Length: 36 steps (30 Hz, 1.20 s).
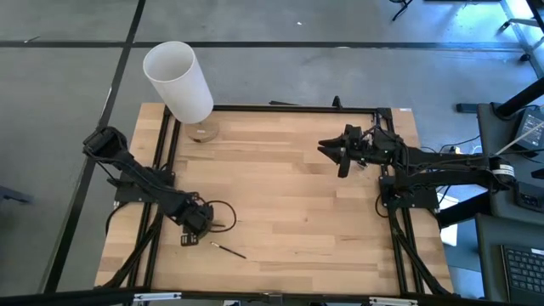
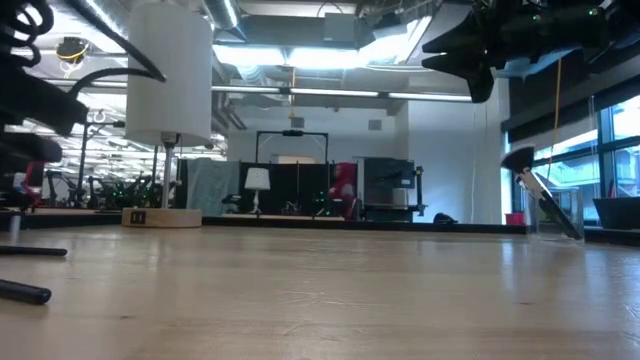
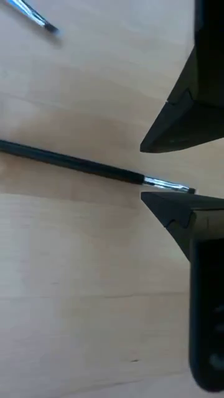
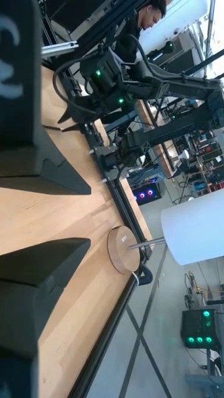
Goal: Sort items
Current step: Put the lip brush into the top section of the transparent organizer
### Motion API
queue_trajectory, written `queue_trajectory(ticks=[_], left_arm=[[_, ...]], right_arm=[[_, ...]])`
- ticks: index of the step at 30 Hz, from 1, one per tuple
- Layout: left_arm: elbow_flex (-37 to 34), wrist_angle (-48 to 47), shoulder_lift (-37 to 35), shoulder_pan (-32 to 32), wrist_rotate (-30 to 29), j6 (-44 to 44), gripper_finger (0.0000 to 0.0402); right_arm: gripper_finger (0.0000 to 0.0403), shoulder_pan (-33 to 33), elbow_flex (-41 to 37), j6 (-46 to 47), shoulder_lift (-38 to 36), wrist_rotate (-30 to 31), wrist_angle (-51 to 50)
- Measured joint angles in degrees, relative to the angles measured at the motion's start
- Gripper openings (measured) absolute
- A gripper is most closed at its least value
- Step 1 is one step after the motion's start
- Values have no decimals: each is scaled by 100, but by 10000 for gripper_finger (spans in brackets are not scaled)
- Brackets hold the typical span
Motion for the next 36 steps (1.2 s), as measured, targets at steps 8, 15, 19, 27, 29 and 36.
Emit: queue_trajectory(ticks=[8, 15, 19, 27, 29, 36], left_arm=[[-359, 205, 79, -38, -15, -451, 90], [-358, 183, 108, -47, -218, -139, 41], [-225, 77, 161, -52, -357, 291, 11], [114, 87, 187, -23, -1270, 1422, 24], [191, 31, 184, -26, -1621, 1699, 24], [634, 6, 189, 222, -2765, 2858, 15]], right_arm=[[122, 0, 0, 0, 0, -3, 0], [122, 0, 0, -2, 0, -4, -4], [122, 0, 0, -2, 0, -2, -4], [122, 0, 2, -2, 56, 4, -9], [122, 0, 2, 0, 137, 4, -9], [122, 0, 3, 140, 547, 4, 45]])
